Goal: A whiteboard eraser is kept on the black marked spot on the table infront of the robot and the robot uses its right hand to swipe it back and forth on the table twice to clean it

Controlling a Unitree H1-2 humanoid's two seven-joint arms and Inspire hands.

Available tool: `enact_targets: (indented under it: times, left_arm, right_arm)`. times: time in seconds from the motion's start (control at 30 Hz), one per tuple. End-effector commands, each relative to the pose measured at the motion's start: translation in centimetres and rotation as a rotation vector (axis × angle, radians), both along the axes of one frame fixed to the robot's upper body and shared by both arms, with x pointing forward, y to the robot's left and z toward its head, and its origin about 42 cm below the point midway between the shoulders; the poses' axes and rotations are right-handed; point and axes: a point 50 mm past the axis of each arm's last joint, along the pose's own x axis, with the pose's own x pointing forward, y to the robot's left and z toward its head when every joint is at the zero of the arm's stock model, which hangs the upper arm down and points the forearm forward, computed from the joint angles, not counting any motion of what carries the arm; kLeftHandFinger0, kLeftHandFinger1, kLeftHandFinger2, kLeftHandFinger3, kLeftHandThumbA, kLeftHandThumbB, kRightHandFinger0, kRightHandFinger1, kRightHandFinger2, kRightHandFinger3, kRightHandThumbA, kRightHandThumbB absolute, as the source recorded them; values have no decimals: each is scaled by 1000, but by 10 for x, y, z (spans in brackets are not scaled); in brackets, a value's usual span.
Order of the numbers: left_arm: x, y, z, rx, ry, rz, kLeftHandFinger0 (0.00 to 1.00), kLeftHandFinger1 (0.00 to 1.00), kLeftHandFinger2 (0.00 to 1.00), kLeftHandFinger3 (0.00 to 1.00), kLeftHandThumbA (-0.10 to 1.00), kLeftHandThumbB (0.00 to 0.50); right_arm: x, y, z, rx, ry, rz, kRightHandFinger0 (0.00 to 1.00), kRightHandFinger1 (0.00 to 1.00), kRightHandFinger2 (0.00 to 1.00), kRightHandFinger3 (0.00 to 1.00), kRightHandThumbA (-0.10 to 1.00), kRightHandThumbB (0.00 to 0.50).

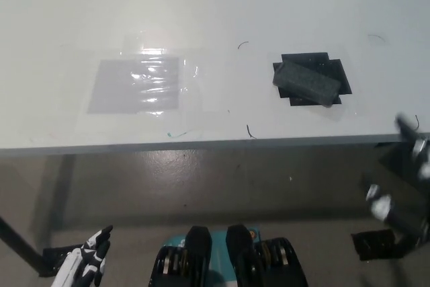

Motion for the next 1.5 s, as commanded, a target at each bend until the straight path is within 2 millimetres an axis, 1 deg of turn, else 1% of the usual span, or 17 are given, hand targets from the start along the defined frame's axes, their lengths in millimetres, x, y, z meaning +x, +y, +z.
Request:
enact_targets:
  times: [0.0,0.07,0.1,0.17,0.2,0.23,0.33,0.43,0.63,0.73,0.83,1.0,1.07,1.1,1.3,1.37,1.47]
  left_arm:
    - [0,3,26,51,-134,-87,1000,1000,1000,1000,885,358]
    - [-2,4,26,57,-133,-84,1000,1000,1000,1000,891,360]
    - [-2,5,26,59,-133,-82,1000,1000,1000,1000,896,362]
    - [-1,5,25,44,-135,-90,1000,1000,1000,1000,899,360]
    - [-1,4,24,38,-135,-98,1000,1000,1000,1000,898,360]
    - [-1,4,24,11,-131,-121,1000,1000,1000,1000,922,390]
    - [-1,5,25,0,-138,-166,1000,1000,1000,1000,976,469]
    - [-2,5,25,1,-128,-172,1000,1000,1000,1000,969,467]
    - [-12,10,22,19,-104,-162,1000,1000,1000,1000,941,445]
    - [-13,10,22,24,-101,-160,1000,1000,1000,1000,937,438]
    - [-15,10,23,36,-104,-167,1000,1000,1000,1000,935,435]
    - [-17,10,23,51,-97,-165,1000,1000,1000,1000,943,455]
    - [-16,10,23,50,-97,-166,1000,1000,1000,1000,938,453]
    - [-17,11,23,50,-96,-165,1000,1000,1000,1000,936,453]
    - [-17,12,24,54,-96,-173,1000,1000,1000,1000,935,453]
    - [-17,12,23,54,-97,-174,1000,1000,1000,1000,934,456]
    - [-17,12,23,64,-98,-176,1000,1000,1000,1000,934,458]
  right_arm:
    - [64,-10,193,-328,-112,-106,1000,1000,1000,1000,624,338]
    - [91,-8,215,-357,-96,-114,1000,1000,1000,1000,627,322]
    - [120,-7,231,-354,-50,-112,1000,1000,1000,1000,624,318]
    - [150,-3,246,-401,2,-139,1000,1000,1000,1000,755,356]
    - [156,-3,247,-407,14,-148,1000,1000,1000,1000,764,358]
    - [174,2,253,-422,48,-156,1000,1000,1000,1000,781,360]
    - [223,20,258,-451,156,-169,1000,1000,1000,1000,779,369]
    - [249,33,258,-480,195,-183,1000,1000,1000,1000,761,375]
    - [295,73,252,-672,406,-202,1000,1000,1000,1000,847,362]
    - [307,82,248,-712,456,-174,1000,1000,1000,1000,789,317]
    - [317,94,238,-764,531,-192,1000,1000,1000,1000,793,310]
    - [322,112,223,-815,683,-213,1000,1000,1000,1000,917,343]
    - [323,116,217,-777,776,-153,1000,1000,1000,1000,972,316]
    - [323,118,214,-833,815,-143,1000,1000,1000,1000,1000,362]
    - [324,115,203,-908,898,-163,1000,1000,1000,1000,1000,416]
    - [324,111,199,-926,921,-164,1000,1000,1000,1000,1000,381]
    - [326,102,189,-877,901,-213,1000,1000,1000,1000,1000,402]
